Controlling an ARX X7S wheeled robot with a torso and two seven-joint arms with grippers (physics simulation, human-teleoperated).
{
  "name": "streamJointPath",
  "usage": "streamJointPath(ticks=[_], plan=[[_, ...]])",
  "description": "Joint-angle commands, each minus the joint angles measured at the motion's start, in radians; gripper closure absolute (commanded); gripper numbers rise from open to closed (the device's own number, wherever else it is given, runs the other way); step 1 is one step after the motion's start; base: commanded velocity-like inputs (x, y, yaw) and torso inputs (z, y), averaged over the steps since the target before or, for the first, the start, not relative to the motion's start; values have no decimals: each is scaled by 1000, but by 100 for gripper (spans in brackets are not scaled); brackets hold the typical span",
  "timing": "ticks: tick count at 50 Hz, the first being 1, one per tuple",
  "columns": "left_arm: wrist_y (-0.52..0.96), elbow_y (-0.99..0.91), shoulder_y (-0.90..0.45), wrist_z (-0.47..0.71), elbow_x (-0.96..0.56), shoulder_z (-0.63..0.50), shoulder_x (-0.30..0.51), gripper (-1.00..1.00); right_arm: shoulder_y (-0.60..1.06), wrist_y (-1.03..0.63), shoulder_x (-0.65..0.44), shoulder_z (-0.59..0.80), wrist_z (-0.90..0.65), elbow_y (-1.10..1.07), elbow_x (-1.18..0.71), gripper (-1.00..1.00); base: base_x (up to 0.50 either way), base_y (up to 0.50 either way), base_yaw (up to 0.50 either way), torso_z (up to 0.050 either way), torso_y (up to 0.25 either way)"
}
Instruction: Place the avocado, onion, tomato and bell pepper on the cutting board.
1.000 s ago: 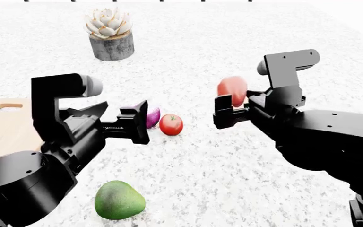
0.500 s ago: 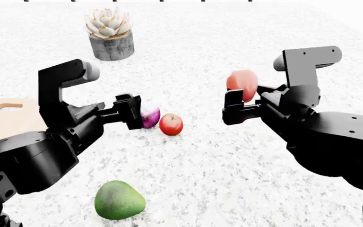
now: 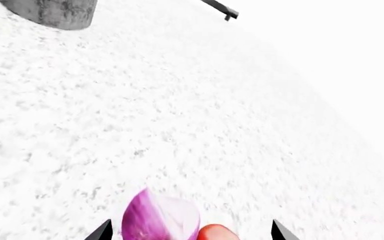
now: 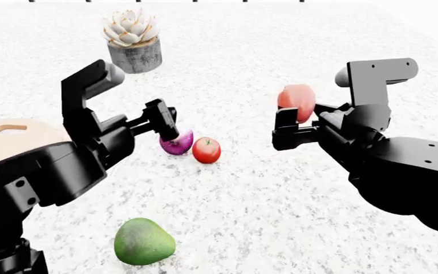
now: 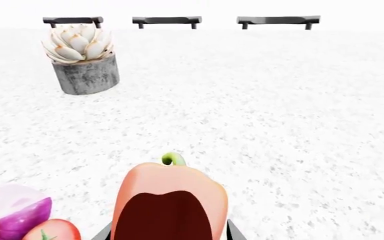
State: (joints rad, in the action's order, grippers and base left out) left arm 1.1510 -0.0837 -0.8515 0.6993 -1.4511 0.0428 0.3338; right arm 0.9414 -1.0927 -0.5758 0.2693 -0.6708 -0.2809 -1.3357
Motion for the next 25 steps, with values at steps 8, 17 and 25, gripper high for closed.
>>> streamJointPath(ticks=[8, 17, 25], plan=[[-63, 91, -8, -37, 62, -16, -16, -100, 3, 3, -4, 2, 20, -6, 23, 100, 0, 0, 0, 0, 0], [-77, 142, -12, -63, 86, -38, -26, -100, 3, 15, -6, 9, 38, 4, 39, 100, 0, 0, 0, 0, 0], [-99, 200, -24, -101, 122, -62, -31, -100, -3, 28, -9, 15, 51, 19, 56, 100, 0, 0, 0, 0, 1]])
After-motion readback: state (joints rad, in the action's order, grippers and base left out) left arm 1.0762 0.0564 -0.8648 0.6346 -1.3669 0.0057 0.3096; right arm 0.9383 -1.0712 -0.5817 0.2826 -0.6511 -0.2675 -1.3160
